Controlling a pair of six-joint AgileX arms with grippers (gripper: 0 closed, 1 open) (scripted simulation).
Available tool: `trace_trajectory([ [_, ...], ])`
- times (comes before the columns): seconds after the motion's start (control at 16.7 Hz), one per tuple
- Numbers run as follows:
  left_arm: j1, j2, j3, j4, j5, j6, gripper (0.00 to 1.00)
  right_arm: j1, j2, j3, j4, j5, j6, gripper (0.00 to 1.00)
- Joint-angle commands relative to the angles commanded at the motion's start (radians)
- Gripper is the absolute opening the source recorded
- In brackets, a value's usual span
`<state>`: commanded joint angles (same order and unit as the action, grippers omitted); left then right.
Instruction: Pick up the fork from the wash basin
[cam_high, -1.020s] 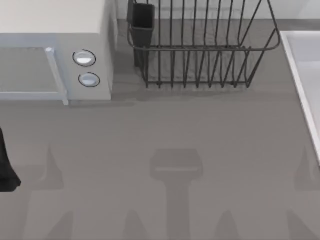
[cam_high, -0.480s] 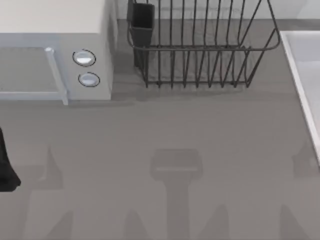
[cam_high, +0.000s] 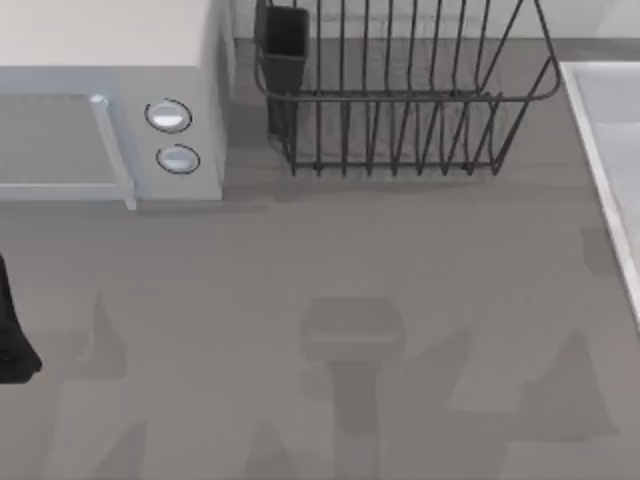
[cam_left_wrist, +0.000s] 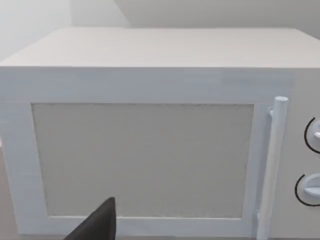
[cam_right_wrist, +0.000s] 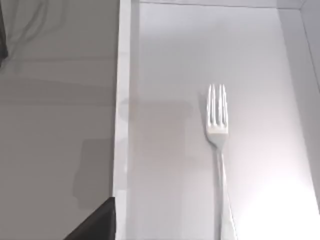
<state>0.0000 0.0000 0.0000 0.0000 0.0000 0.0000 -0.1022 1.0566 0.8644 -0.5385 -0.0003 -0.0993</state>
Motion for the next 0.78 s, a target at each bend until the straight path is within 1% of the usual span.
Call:
trace_trajectory([
  [0.48,0.000,0.000,0.000,0.000,0.000,0.000,1.00,-0.077,0.762,0.622,-0.386,0.002,-0.068,1.00],
  [0.78,0.000,0.000,0.000,0.000,0.000,0.000,1.00,-0.113,1.096,0.899,-0.558,0.004,-0.097,1.00],
])
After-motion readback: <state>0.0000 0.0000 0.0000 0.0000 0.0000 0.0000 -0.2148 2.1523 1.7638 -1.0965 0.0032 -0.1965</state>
